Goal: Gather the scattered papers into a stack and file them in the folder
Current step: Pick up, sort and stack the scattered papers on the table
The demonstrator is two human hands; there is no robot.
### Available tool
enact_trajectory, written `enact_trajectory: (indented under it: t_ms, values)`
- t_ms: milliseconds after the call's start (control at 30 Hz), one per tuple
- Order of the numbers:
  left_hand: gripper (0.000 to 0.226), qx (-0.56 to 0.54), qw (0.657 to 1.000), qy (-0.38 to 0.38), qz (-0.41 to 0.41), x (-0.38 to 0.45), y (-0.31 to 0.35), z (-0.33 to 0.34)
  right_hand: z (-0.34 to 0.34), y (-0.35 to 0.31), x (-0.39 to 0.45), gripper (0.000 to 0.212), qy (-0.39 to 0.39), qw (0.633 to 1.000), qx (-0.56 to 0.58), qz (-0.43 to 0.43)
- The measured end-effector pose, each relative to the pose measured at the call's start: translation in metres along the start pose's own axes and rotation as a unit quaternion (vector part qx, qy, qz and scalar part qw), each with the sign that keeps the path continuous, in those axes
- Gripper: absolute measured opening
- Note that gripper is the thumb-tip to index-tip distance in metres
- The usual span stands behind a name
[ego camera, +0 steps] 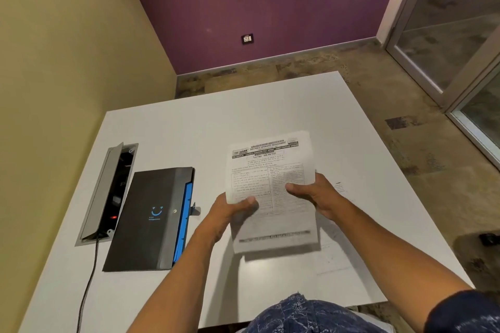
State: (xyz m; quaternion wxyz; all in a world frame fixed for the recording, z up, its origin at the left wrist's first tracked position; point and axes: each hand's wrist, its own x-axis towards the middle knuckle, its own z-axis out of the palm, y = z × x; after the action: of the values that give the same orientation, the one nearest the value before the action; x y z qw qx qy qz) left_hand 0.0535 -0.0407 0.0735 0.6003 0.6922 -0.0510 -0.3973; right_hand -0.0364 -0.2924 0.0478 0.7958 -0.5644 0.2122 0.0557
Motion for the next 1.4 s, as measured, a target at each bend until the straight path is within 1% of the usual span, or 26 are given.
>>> enact_trajectory:
  t_ms: [33, 100, 167, 233, 333, 433, 500, 567, 633, 700, 767, 833, 933, 967, 1033, 1133, 1233, 1300, 1400]
  values:
    - [0.045, 0.032, 0.999, 0.013, -0.002, 0.002, -0.002, -0.003, 0.0, 0.0, -0.001, 0.053, 0.008, 1.0, -0.008, -0.007]
    - [0.043, 0.058, 0.998, 0.037, -0.007, 0.006, -0.007, -0.009, 0.002, 0.001, -0.003, 0.052, 0.02, 0.999, -0.034, -0.014]
    - [0.051, 0.044, 0.998, 0.045, 0.0, 0.006, -0.008, -0.011, 0.005, 0.003, -0.006, 0.05, 0.021, 0.997, -0.07, -0.028]
    - [0.061, 0.037, 0.998, 0.046, 0.007, 0.006, -0.009, -0.012, 0.009, 0.005, -0.008, 0.052, 0.022, 0.996, -0.079, -0.031]
    - [0.065, 0.045, 0.997, 0.058, 0.016, 0.004, -0.012, -0.013, 0.013, 0.007, -0.011, 0.047, 0.021, 0.994, -0.106, -0.025]
    - [0.059, 0.046, 0.996, 0.07, 0.023, 0.001, -0.019, -0.012, 0.012, 0.015, -0.014, 0.041, 0.033, 0.993, -0.109, -0.023]
    - [0.052, 0.053, 0.995, 0.083, 0.018, 0.001, -0.024, -0.009, 0.01, 0.02, -0.014, 0.042, 0.042, 0.993, -0.103, -0.028]
    - [0.048, 0.059, 0.994, 0.089, 0.014, 0.001, -0.031, -0.009, 0.007, 0.025, -0.014, 0.045, 0.029, 0.993, -0.113, -0.02]
    - [0.05, 0.051, 0.995, 0.091, 0.008, 0.001, -0.04, -0.01, 0.003, 0.032, -0.015, 0.046, 0.0, 0.991, -0.136, -0.003]
    - [0.051, 0.049, 0.995, 0.092, -0.001, 0.002, -0.045, -0.01, 0.0, 0.04, -0.013, 0.047, 0.005, 0.99, -0.139, 0.02]
    - [0.05, 0.047, 0.995, 0.091, -0.005, 0.006, -0.048, -0.01, 0.0, 0.045, -0.008, 0.045, 0.02, 0.991, -0.132, 0.018]
    - [0.05, 0.044, 0.995, 0.09, -0.002, 0.008, -0.046, -0.012, 0.005, 0.043, -0.005, 0.037, 0.029, 0.992, -0.12, 0.007]
    - [0.056, 0.016, 0.997, 0.075, 0.007, 0.007, -0.037, -0.015, 0.007, 0.034, -0.004, 0.032, 0.044, 0.995, -0.087, -0.008]
    - [0.059, -0.008, 0.998, 0.059, 0.008, 0.007, -0.033, -0.015, 0.008, 0.031, -0.004, 0.034, 0.045, 0.997, -0.065, -0.007]
    - [0.056, -0.062, 0.998, 0.026, 0.006, 0.008, -0.027, -0.013, 0.006, 0.029, 0.0, 0.044, 0.05, 0.998, -0.031, -0.006]
    - [0.055, -0.103, 0.995, 0.008, 0.003, 0.012, -0.023, -0.003, 0.006, 0.03, 0.006, 0.056, 0.058, 0.998, -0.012, -0.005]
    - [0.055, -0.142, 0.99, -0.008, -0.018, 0.016, -0.022, 0.002, 0.001, 0.032, 0.008, 0.051, 0.092, 0.995, 0.023, -0.002]
    - [0.054, -0.133, 0.99, -0.023, -0.034, 0.016, -0.022, 0.004, -0.004, 0.032, 0.008, 0.052, 0.078, 0.997, 0.024, -0.001]
    - [0.047, -0.116, 0.993, -0.003, -0.038, 0.022, -0.03, 0.004, -0.009, 0.027, 0.008, 0.057, 0.016, 1.0, -0.011, 0.014]
